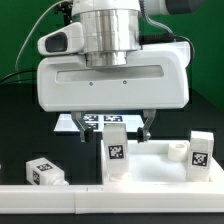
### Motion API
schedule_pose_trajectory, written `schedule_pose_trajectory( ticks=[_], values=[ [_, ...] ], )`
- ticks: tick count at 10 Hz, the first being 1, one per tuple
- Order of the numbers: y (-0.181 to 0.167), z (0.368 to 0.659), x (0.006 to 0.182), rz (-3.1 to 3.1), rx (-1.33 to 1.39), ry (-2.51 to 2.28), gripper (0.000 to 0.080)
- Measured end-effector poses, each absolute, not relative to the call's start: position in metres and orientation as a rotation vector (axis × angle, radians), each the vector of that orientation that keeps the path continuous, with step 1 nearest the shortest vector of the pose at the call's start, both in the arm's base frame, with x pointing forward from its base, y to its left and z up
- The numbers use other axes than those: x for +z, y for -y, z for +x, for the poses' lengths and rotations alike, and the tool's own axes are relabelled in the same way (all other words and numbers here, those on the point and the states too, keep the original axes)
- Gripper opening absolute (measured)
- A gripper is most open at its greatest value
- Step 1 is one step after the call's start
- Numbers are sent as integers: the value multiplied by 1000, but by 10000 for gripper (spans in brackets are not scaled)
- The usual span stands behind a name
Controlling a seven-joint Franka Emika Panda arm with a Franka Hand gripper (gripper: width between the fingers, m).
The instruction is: Assemble square table
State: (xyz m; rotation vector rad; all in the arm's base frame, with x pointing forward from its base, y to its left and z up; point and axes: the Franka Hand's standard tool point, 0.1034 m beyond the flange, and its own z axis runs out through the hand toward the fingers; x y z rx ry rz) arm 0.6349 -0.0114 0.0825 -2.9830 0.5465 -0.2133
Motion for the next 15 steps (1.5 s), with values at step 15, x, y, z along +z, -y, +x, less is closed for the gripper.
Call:
schedule_pose_trajectory(
  ticks=[15],
  values=[
    [11,630,81,-2450,-174,-1738,559]
  ],
)
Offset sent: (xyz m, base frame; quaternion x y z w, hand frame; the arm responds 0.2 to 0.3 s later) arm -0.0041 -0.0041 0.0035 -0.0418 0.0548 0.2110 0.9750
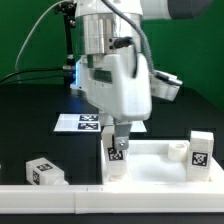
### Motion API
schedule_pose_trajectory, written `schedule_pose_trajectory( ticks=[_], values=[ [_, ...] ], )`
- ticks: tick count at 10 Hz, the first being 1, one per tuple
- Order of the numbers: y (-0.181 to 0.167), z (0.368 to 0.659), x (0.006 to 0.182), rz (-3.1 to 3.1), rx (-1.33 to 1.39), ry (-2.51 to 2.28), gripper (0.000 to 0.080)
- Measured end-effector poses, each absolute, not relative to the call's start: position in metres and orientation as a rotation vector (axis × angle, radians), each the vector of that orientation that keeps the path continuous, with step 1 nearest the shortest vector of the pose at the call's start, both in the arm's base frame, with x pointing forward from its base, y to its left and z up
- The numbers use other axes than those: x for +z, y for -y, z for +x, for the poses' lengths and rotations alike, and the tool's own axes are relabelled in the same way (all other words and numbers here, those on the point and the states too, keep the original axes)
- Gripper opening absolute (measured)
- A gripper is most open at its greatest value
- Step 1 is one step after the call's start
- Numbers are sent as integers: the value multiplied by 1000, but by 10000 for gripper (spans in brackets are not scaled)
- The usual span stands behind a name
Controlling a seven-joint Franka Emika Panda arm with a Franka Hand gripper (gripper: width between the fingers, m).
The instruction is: Assemble square table
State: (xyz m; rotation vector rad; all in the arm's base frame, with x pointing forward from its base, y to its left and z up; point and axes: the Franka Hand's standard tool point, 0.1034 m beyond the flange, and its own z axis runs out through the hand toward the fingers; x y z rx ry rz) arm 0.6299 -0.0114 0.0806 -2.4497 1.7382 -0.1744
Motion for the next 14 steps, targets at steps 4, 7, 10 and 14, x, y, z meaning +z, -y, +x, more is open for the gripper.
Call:
schedule_pose_trajectory(
  ticks=[4,7,10,14],
  values=[
    [12,629,82,-2780,-216,-1197,644],
    [9,631,83,-3048,-279,-525,649],
    [13,631,83,-3075,-280,-439,649],
    [12,632,82,-3055,-278,-530,553]
  ],
)
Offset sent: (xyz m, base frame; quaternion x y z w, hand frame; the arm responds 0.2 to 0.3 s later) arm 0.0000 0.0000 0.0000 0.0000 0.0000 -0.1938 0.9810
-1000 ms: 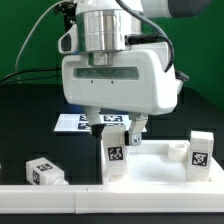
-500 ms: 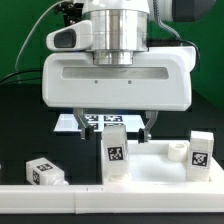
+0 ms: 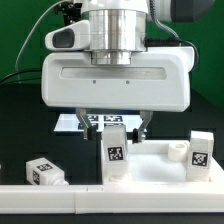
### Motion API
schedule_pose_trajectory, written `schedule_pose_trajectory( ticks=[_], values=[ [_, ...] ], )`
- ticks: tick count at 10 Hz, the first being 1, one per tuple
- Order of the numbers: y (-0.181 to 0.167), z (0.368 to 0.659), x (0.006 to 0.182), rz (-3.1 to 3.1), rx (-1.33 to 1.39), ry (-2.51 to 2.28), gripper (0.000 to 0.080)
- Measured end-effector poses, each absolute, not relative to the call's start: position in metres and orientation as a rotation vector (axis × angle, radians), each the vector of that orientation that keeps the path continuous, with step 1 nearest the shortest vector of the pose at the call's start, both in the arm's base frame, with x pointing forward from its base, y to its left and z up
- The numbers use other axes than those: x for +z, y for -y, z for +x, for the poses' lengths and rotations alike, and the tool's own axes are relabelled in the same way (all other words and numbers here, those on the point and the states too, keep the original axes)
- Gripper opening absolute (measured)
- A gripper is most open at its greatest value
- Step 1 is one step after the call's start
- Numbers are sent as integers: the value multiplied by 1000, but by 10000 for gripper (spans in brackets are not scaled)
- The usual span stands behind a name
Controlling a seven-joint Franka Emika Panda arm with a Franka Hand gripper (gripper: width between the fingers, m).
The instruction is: Assemble square table
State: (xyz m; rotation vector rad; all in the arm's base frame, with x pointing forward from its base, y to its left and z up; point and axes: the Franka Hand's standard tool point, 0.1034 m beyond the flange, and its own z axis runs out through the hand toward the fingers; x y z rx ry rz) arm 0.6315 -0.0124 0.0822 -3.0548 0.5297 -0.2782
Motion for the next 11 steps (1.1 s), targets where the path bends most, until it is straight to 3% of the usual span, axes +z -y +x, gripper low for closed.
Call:
schedule_pose_trajectory(
  ticks=[1,3,4,11],
  values=[
    [12,631,82,-3028,-276,-631,370],
    [12,631,82,-2970,-269,-823,370],
    [12,631,81,-2925,-265,-950,284],
    [5,627,80,-1971,-145,-2213,284]
  ],
)
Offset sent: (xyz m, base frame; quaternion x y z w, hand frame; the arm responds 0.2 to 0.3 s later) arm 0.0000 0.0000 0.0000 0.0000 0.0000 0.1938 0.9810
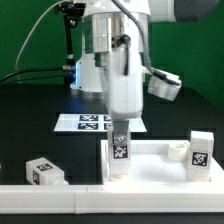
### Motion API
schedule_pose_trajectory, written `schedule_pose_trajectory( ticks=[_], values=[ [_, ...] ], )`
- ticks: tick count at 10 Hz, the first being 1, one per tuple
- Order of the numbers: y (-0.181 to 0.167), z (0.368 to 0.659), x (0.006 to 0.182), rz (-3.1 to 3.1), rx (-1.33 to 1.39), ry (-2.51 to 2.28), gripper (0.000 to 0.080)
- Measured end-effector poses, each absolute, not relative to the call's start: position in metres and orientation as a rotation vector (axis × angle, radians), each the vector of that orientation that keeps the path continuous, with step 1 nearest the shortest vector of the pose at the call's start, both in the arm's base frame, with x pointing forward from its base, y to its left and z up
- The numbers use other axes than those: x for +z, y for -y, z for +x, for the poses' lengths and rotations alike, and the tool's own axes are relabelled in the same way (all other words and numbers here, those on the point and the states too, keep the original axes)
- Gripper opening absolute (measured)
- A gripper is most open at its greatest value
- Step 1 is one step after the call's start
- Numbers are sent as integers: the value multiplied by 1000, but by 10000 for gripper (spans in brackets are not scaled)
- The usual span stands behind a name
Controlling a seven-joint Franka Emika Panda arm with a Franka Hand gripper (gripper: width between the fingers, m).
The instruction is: Assemble square table
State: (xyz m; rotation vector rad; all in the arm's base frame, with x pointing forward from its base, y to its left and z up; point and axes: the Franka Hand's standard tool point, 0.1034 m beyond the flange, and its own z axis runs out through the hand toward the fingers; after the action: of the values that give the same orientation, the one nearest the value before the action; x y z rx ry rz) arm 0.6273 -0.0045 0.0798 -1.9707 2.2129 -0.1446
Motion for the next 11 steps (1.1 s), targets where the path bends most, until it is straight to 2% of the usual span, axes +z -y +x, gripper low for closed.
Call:
schedule_pose_trajectory(
  ticks=[3,4,5,6,9,11],
  values=[
    [3,627,79,-2048,-157,-2151,294],
    [-2,628,79,-2276,-187,-1930,466],
    [-5,628,80,-2469,-206,-1690,466],
    [-5,628,80,-2563,-214,-1555,612],
    [-3,628,79,-2740,-239,-1274,648],
    [-5,635,83,-2995,-249,-676,649]
  ],
)
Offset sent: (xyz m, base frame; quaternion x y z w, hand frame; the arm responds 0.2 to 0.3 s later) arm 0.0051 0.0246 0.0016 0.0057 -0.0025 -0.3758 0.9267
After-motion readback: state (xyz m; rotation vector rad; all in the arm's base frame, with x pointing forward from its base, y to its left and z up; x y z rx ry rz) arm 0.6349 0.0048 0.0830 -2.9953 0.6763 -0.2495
